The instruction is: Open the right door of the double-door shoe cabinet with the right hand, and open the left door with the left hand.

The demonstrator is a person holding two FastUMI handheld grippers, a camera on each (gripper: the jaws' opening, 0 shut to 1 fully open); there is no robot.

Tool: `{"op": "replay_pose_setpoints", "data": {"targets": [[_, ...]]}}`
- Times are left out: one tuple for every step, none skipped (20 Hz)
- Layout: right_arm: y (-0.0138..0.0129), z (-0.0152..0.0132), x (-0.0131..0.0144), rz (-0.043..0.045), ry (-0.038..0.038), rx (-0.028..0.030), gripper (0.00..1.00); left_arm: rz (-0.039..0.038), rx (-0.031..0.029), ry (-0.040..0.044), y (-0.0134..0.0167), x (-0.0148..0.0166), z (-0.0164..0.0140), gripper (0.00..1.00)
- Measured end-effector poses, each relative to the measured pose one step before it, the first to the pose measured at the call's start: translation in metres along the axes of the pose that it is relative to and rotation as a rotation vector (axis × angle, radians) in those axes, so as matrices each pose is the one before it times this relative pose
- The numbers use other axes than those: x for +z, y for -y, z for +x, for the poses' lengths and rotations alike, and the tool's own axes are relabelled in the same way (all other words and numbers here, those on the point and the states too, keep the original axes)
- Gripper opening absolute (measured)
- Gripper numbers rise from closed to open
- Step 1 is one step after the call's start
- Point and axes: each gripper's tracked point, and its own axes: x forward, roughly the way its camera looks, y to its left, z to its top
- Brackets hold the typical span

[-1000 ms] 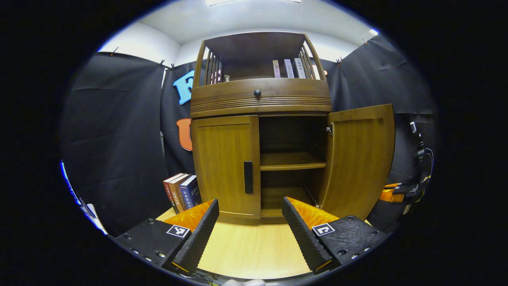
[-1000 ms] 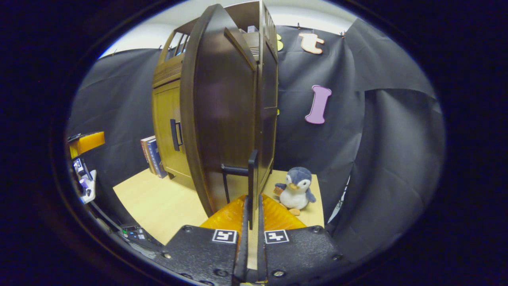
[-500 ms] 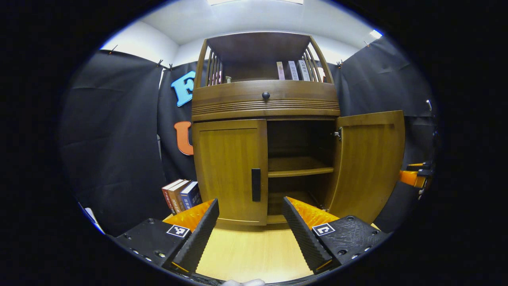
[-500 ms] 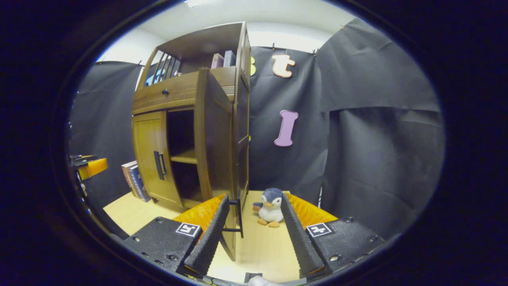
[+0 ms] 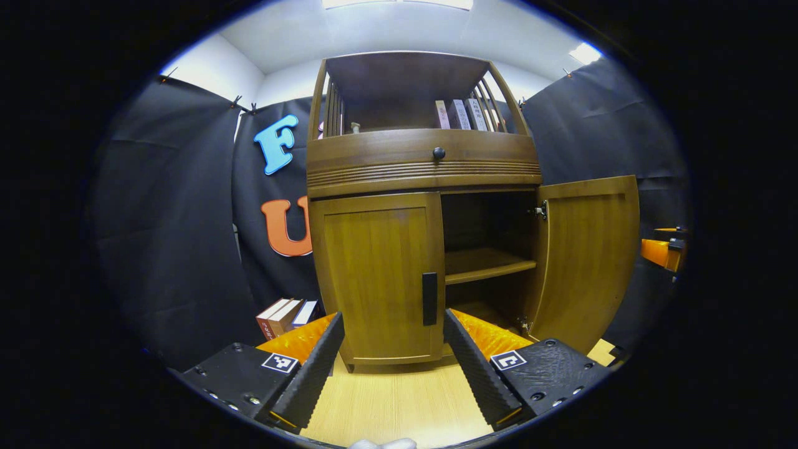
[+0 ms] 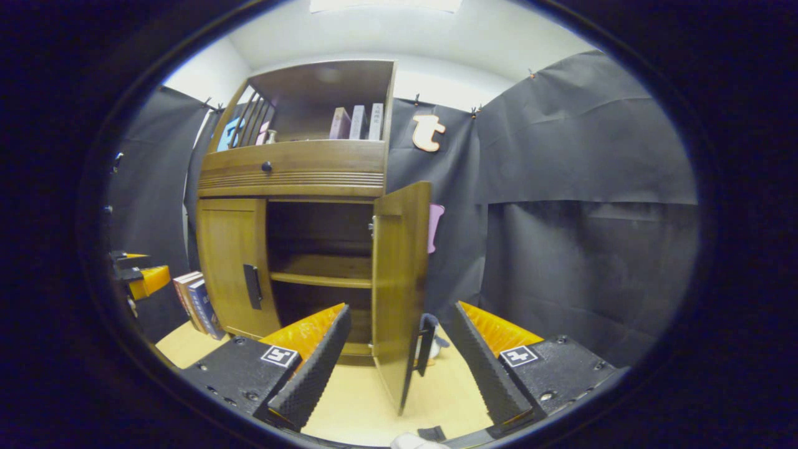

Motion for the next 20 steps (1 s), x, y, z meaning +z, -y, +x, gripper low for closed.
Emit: {"op": "replay_pose_setpoints", "data": {"targets": [[-0.01816,-0.00475,-0.00653,0.02564,-0.00422,0.00879,1.0,-0.01066,-0.01041,-0.00984,-0.00188,-0.0054,0.0027,0.96],[-0.02008,-0.00282,-0.00978,0.00829,-0.0163,0.0217,1.0,-0.00937,-0.00946,-0.00662,-0.00206,-0.00481,0.00172,0.96],[-0.0177,-0.00184,-0.01009,-0.00865,-0.02497,0.01686,1.0,-0.00694,-0.00976,-0.00584,-0.00103,-0.00374,0.00272,0.96],[-0.01376,-0.00106,-0.00772,-0.0112,-0.01995,0.01555,1.0,-0.00688,-0.00528,-0.00141,-0.00121,-0.00259,0.00347,0.96],[-0.01106,-0.00228,-0.00193,-0.00793,-0.00914,0.01285,1.0,-0.00846,-0.00191,0.00423,-0.00109,-0.00089,0.00377,0.96],[-0.00653,-0.00013,0.00145,-0.00796,-0.00421,0.00808,1.0,-0.00574,-0.01017,0.00257,0.00194,-0.00093,0.00651,0.96],[-0.00501,-0.00021,0.00224,-0.01019,-0.00142,0.00338,1.0,-0.00241,-0.00823,0.00819,0.00123,0.00047,0.00719,0.96],[-0.002,0.00088,0.00144,-0.01155,-0.00381,-0.00175,1.0,-0.00484,-0.00898,0.00782,0.00208,0.00072,0.00925,0.97],[-0.00177,0.00076,0.00184,-0.00801,-0.00474,-0.00474,1.0,-0.00603,-0.01411,0.0099,0.00371,0.00055,0.01153,0.97],[-0.00068,0.00084,0.00101,-0.00194,-0.00312,-0.0041,1.0,-0.00601,-0.00847,0.00406,0.00319,-0.00058,0.01128,0.96],[-0.00126,0.00084,0.00121,0.00046,-0.00549,-0.00231,1.0,-0.00551,-0.01152,0.00669,0.00443,0.00081,0.01336,0.97],[0.00036,-0.00052,0.00032,0.00164,-0.00575,-0.00479,1.0,-0.00287,-0.00657,0.00755,0.00384,0.00023,0.01362,0.96],[0.00025,0.00087,0.00082,-0.00278,-0.00619,-0.00654,1.0,-0.00074,0.00049,0.00096,0.00199,-0.0021,0.01406,0.96],[0.00157,0.00149,0.00007,-0.00665,-0.00805,-0.00961,1.0,-0.00556,-0.00335,0.00307,0.00327,-0.0032,0.01412,0.96],[0.00222,0.00032,0.00121,-0.00748,-0.00407,-0.01065,1.0,-0.00776,-0.00802,0.00259,0.00438,-0.00385,0.01493,0.97],[0.00227,0.00076,0.00056,-0.00346,-0.00385,-0.00971,1.0,-0.00371,-0.0068,-0.00442,0.00424,-0.00487,0.01483,0.96],[0.00219,-0.00043,0.00003,-0.00041,-0.00665,-0.00682,1.0,-0.00261,-0.00523,0.00248,0.00325,-0.00478,0.0151,0.96],[0.00127,-0.0004,-0.00064,0.00436,-0.00461,-0.00293,1.0,0.00712,-0.00319,0.00152,0.00374,-0.00382,0.01341,0.96],[0.00161,0.00083,0.00048,0.00572,-0.00807,-0.0066,1.0,0.00647,0.00171,-0.00414,0.00133,-0.00536,0.01351,0.97],[0.00351,0.00098,-0.00158,0.00471,-0.00624,-0.00942,1.0,0.00507,-0.00299,0.00156,0.00143,-0.00573,0.01332,0.97]]}}
